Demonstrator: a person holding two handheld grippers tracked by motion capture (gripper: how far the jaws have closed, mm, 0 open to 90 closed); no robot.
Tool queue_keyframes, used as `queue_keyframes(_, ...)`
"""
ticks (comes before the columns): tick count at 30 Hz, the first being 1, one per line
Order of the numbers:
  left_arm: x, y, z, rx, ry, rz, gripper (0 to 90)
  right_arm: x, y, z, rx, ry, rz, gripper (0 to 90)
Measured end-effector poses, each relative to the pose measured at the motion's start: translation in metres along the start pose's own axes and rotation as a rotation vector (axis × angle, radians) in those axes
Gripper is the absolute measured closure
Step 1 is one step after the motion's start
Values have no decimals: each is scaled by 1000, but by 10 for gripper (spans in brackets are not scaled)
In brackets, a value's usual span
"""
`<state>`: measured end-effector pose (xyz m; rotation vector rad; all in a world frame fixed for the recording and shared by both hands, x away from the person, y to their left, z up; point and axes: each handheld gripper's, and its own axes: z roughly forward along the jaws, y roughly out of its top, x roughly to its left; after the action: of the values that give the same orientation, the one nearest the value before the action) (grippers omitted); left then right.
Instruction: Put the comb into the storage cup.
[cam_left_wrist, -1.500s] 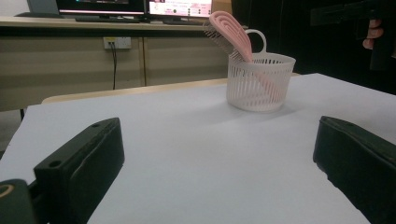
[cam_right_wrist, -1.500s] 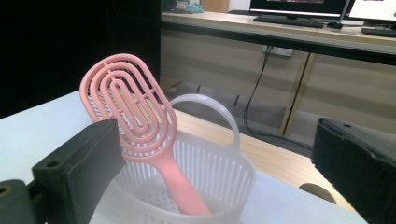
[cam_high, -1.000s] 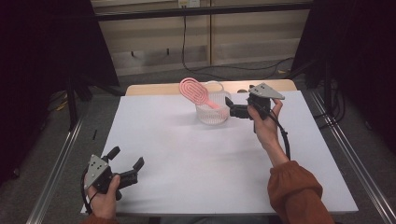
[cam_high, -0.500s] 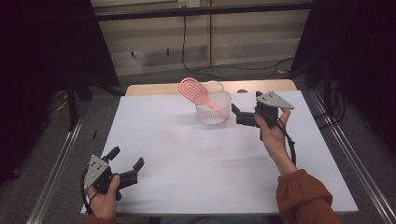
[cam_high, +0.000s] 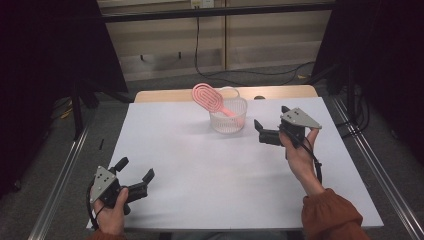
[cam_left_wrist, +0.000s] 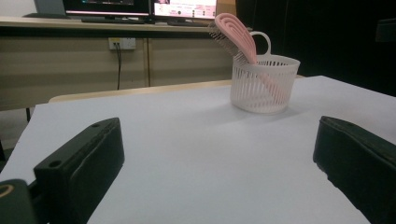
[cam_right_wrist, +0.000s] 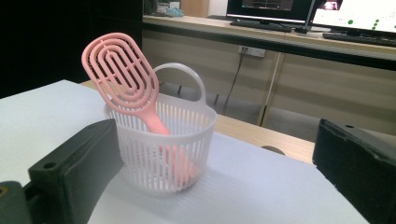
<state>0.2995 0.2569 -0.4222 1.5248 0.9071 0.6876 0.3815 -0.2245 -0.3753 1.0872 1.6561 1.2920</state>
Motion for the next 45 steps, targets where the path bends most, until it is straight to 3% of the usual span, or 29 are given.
queue_keyframes(11, -1, 0, 0, -3, 3, -2, 22, -8, -11, -25, 1, -14, -8, 3)
queue_keyframes(14, -1, 1, 0, 2, 11, 11, 22, -11, -17, -30, 3, -15, 12, 5)
queue_keyframes(21, -2, 0, 0, -6, 3, 1, 22, -16, -25, -43, -1, -41, 23, 5)
queue_keyframes(29, -2, 1, -1, -8, 7, -1, 22, -16, -31, -58, -14, -56, 50, 5)
queue_keyframes(45, -1, 1, -2, -3, 13, -31, 22, -16, -45, -85, -43, -105, 40, 0)
